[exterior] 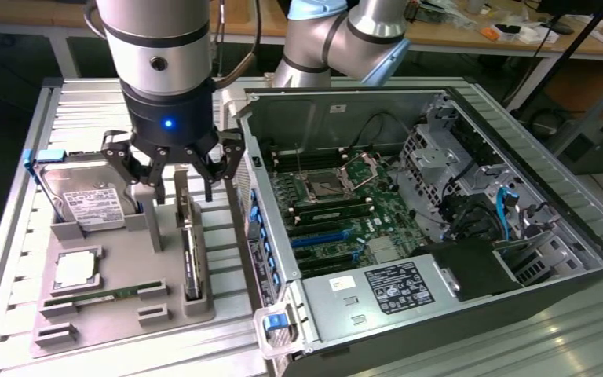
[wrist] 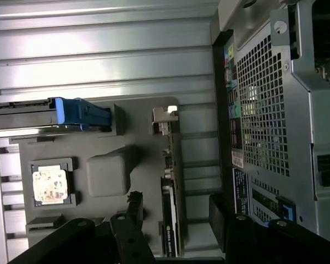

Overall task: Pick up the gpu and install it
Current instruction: 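Pick up the gpu and move the gpu toward the slot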

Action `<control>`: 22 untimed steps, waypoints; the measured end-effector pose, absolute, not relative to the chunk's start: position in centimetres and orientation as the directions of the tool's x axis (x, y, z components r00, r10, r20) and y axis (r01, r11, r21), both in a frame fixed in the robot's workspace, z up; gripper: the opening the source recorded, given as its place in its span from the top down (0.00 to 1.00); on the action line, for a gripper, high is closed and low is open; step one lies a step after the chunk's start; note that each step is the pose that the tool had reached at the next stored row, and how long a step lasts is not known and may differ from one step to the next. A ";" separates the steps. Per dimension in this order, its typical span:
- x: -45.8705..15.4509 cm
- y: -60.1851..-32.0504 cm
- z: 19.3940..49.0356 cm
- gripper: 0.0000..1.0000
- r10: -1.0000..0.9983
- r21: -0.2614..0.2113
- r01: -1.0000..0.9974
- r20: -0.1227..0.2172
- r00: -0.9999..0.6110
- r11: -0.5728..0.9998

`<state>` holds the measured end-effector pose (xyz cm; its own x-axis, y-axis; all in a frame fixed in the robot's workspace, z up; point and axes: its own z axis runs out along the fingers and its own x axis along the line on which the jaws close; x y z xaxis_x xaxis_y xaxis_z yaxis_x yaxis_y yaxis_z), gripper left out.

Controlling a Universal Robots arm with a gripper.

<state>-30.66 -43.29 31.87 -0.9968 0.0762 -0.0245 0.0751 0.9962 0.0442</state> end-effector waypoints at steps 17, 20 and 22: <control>-30.7 -43.5 29.3 0.40 0.076 0.041 0.075 -0.025 -0.997 0.996; -30.7 -43.5 28.7 0.40 0.076 0.040 0.075 -0.025 -0.997 0.996; -30.7 -43.5 28.2 0.40 0.076 0.040 0.075 -0.025 -0.997 0.996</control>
